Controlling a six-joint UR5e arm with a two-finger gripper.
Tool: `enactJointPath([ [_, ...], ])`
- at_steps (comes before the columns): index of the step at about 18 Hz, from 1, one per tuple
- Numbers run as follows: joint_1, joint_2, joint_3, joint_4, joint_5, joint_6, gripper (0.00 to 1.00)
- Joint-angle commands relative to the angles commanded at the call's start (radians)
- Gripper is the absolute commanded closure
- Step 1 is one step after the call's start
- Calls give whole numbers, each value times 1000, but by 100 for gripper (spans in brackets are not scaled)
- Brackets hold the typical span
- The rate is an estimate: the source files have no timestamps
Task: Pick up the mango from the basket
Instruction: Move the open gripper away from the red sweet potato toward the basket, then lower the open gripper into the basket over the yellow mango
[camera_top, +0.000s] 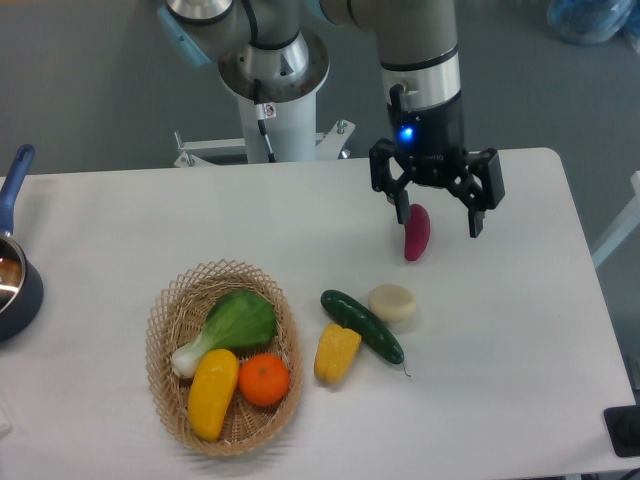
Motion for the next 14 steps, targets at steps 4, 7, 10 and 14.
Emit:
enactJointPath([
  [4, -2, -9, 2, 2, -6, -123, 0],
  [7, -28, -15, 2, 2, -8, -218, 0],
  [10, -61, -35, -12, -2, -35, -256, 0],
  [14, -97, -69, -3, 0, -87, -440, 0],
])
